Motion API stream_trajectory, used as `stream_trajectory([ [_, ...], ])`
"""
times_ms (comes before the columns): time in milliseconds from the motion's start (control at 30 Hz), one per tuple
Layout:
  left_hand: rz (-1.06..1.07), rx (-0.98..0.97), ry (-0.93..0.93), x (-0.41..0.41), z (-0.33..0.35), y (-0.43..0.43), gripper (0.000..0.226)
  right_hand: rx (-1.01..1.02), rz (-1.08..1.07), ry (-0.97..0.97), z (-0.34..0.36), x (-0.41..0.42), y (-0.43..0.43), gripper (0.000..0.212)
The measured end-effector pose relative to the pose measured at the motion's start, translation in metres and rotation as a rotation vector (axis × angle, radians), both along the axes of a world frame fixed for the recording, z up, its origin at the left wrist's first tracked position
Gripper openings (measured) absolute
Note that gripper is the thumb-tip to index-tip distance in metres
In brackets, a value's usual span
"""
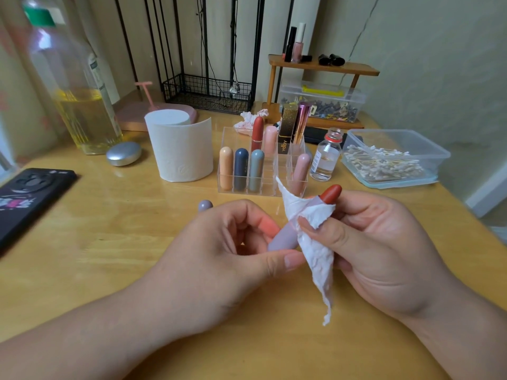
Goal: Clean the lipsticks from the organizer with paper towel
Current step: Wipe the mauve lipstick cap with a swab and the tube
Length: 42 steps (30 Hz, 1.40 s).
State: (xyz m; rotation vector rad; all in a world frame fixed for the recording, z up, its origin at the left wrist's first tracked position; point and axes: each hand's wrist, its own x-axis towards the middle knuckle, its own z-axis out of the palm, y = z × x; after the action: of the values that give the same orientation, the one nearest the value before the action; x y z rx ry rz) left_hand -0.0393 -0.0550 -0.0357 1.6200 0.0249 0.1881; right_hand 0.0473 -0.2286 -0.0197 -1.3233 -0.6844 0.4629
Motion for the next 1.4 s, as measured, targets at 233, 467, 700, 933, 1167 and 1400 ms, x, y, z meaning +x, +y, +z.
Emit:
stream_trajectory([
  [233,-0.339,-0.251,0.077,0.002,0.004,0.004,0.025,0.04,0.028,-0.004,0.004,0.0,-0.003,0.03],
  [467,-0.396,-0.454,0.115,0.002,0.005,0.003,0.027,0.148,0.128,0.109,0.009,-0.008,0.0,0.009],
  [700,-0.066,-0.241,-0.046,0.002,-0.002,-0.001,0.031,0.143,0.02,0.068,0.006,-0.011,0.003,0.013],
  [933,-0.383,-0.455,0.024,0.003,0.0,0.003,0.023,0.226,0.043,0.081,0.011,-0.017,0.003,0.018],
  [1167,-0.494,-0.577,0.099,0.004,-0.003,0.001,0.033,0.185,0.048,0.033,0.008,-0.012,0.0,0.023],
  [1400,-0.376,-0.511,-0.003,0.003,-0.005,-0.002,0.015,0.185,-0.001,-0.067,0.009,-0.012,0.0,0.009],
])
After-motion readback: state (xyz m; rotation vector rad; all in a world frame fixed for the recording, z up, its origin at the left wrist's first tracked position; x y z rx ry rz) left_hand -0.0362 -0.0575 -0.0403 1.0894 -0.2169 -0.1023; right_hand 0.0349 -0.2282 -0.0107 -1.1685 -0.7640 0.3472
